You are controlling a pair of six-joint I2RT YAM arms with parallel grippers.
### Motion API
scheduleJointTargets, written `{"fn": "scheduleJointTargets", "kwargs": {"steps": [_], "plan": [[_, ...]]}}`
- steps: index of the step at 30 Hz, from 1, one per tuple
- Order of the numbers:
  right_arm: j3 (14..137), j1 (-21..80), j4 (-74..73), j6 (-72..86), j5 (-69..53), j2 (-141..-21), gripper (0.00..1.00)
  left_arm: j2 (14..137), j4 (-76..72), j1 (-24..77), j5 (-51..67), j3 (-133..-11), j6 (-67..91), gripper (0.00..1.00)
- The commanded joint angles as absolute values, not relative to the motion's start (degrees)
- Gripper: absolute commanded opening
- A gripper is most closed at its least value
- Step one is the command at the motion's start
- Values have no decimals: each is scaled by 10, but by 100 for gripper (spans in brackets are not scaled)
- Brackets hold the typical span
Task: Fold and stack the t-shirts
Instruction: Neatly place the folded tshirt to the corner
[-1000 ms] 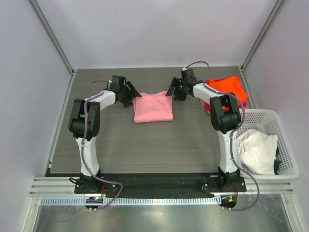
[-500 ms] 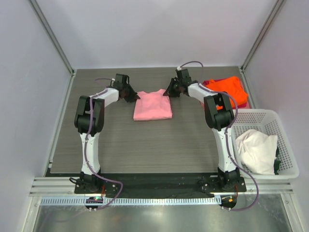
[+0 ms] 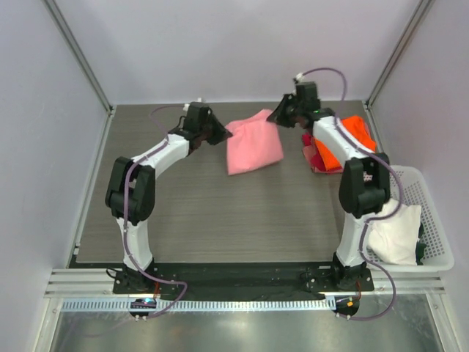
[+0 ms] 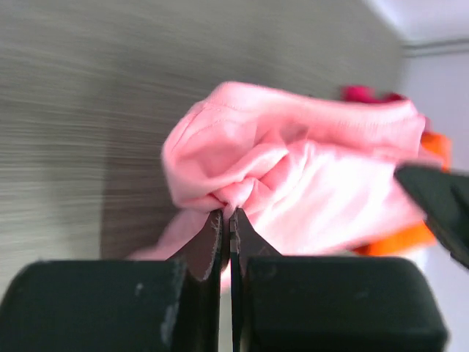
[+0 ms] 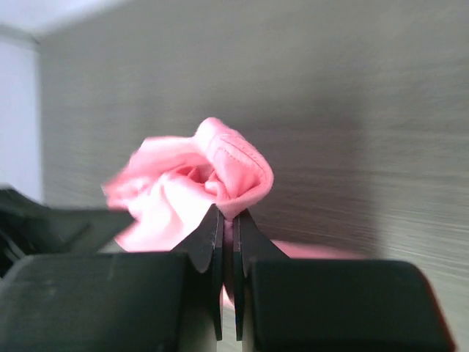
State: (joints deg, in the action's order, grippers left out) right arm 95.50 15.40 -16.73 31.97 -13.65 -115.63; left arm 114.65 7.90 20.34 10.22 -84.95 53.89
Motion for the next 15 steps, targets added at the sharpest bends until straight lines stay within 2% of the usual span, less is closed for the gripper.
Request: {"fn": "scheduleJointTargets", "kwargs": {"steps": [1,8,12,15], "plan": [[966,91,-191,330,-119,-1038,1,1080,-11,291,70,-882,567,0],[1023,-47,-320,325,-57,-967,1,1128,-27,401,46,-1034,597,0],[1023,-125,-340,329,-57,-939,1,1179,-40,441,46,-1114,606,0],[1003,-148,-346,315,-39,-909,1,1221,-60,462,51,-1162,623,0]]}}
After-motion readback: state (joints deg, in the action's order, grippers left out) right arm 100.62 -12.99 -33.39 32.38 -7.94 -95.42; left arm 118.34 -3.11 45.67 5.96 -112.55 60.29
